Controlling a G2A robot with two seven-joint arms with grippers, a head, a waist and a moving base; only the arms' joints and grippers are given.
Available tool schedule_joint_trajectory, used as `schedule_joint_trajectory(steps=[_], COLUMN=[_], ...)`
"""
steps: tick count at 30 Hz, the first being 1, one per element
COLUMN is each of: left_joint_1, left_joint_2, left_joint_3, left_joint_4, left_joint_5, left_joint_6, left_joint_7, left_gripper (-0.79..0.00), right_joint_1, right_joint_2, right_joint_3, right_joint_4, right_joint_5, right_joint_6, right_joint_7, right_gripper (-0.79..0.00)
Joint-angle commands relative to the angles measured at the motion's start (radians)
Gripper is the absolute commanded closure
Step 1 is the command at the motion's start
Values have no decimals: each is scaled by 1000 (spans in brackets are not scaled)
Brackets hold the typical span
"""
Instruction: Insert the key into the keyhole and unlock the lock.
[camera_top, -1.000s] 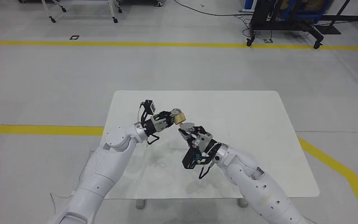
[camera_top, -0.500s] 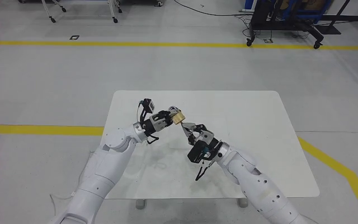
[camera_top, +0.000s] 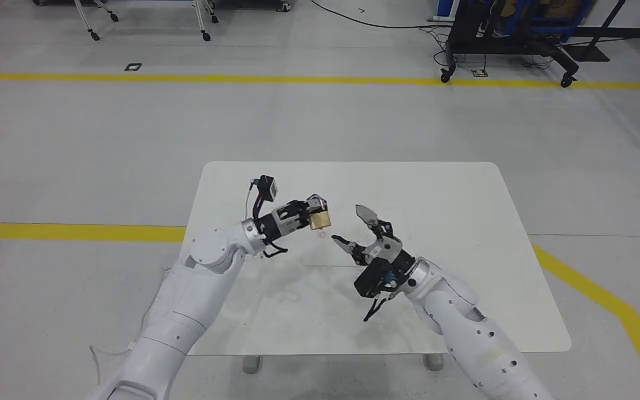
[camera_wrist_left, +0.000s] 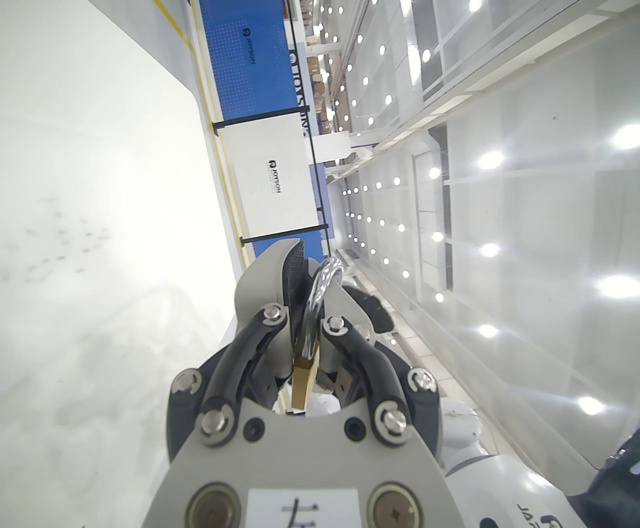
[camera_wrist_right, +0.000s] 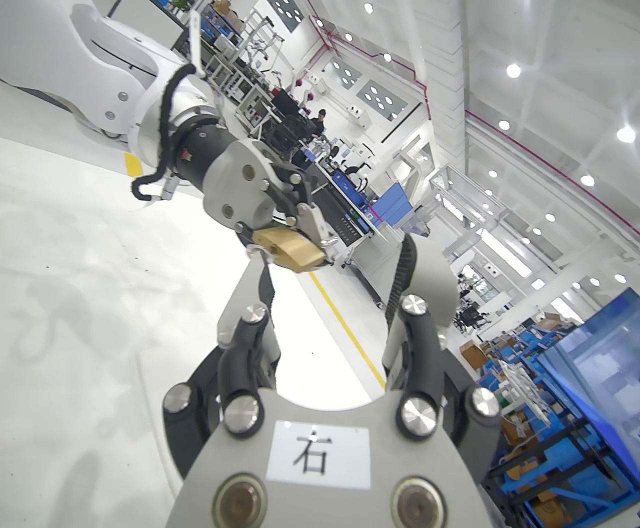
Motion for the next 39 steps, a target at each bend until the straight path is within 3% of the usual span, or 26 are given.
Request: schedule_joint_trajectory(steps=[1,6,12,16,22,29,36,39], left_joint_1=[-8,-59,-142,-226,-327,-407,-448,-458], left_joint_2=[-1,-6,-33,-67,-138,-212,-262,-277], left_joint_3=[14,73,184,254,370,451,480,493], left_joint_4=[-15,-14,6,104,282,465,571,598], left_joint_5=[53,185,299,324,377,380,377,391], left_joint_6=[10,143,218,281,340,373,351,337], left_joint_7=[16,9,-3,22,152,149,131,112], left_gripper=[0,0,0,0,0,0,-74,-280], right_joint_1=[-43,-57,-57,-57,-57,-57,-57,-57], right_joint_2=[8,11,11,11,11,11,11,11], right_joint_3=[58,76,76,76,76,76,76,76], right_joint_4=[-23,-33,-33,-33,-33,-33,-33,-33], right_joint_5=[38,46,46,46,46,46,46,46], right_joint_6=[10,12,12,12,12,12,12,12], right_joint_7=[-35,-49,-49,-49,-49,-49,-49,-49], right_gripper=[-785,-785,-785,-785,-785,-785,-785,-785])
